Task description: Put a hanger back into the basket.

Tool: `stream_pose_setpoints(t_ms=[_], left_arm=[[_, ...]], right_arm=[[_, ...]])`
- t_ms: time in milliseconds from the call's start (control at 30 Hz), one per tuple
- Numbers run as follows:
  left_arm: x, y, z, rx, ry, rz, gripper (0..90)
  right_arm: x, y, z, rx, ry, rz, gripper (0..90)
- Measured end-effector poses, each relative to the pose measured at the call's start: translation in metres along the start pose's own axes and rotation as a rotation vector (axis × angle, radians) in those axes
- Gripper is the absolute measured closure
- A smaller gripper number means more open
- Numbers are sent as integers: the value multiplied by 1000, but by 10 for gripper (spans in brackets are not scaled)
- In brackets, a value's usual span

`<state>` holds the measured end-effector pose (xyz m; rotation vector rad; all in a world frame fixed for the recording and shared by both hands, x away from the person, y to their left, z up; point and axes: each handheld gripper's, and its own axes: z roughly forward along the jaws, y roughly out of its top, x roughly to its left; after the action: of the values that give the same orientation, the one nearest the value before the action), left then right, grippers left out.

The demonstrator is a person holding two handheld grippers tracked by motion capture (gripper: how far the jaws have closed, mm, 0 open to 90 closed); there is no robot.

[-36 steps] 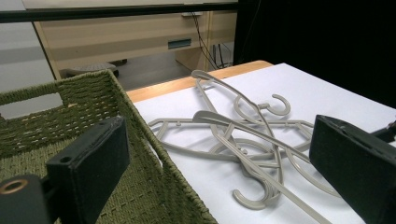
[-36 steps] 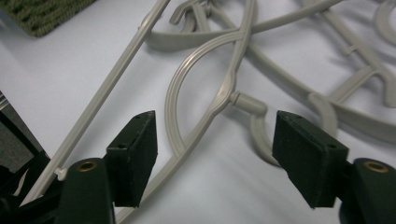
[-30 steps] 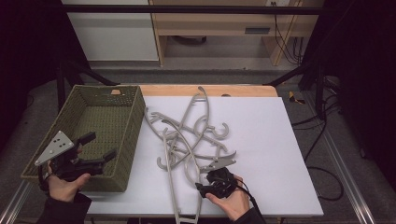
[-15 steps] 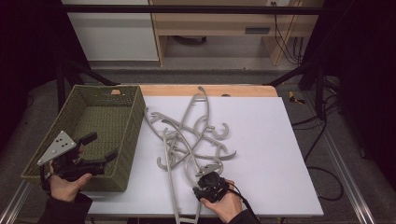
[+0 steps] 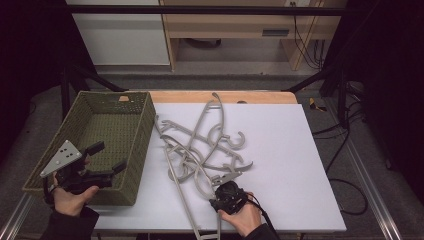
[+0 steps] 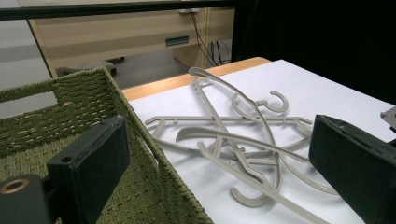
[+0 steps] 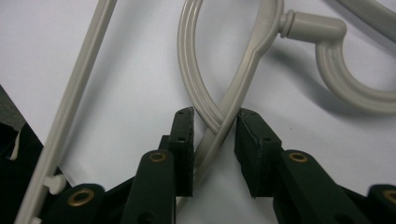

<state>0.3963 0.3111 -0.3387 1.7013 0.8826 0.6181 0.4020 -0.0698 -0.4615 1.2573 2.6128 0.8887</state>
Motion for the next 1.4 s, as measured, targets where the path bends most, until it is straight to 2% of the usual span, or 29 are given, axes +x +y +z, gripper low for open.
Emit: stream_pose_setpoints(t_ms=[100, 167, 267, 533, 700, 900, 967, 1100, 1267, 1400], left_arm=[[0, 0, 0, -1, 0, 0, 50], [0, 0, 0, 0, 0, 0, 50], [0, 0, 0, 1, 0, -1, 50], [0, 0, 0, 0, -1, 2, 51], [-1, 0, 1, 0, -2, 1, 52], [0, 0, 0, 0, -2, 2, 52], [-1, 0, 0, 0, -3, 2, 52], [-1, 0, 1, 5, -6, 5, 53], [-3, 1, 2, 15, -23, 13, 55], [-11, 6, 5, 33, -68, 27, 54]], right_arm=[[-3, 1, -1, 4, 25, 2, 709], [-4, 1, -1, 4, 16, -11, 711], [-6, 1, -1, 8, 26, -3, 716], [-13, 2, -4, 17, 9, -8, 733], [-22, 2, -8, 29, 33, 16, 762], [-29, 2, -18, 5, 78, 44, 803], [-31, 2, -24, -5, 100, 38, 812], [-33, 2, -32, -17, 99, 36, 816], [-39, 4, -45, -55, 133, -7, 817], [-43, 8, -61, -81, 137, -57, 816]])
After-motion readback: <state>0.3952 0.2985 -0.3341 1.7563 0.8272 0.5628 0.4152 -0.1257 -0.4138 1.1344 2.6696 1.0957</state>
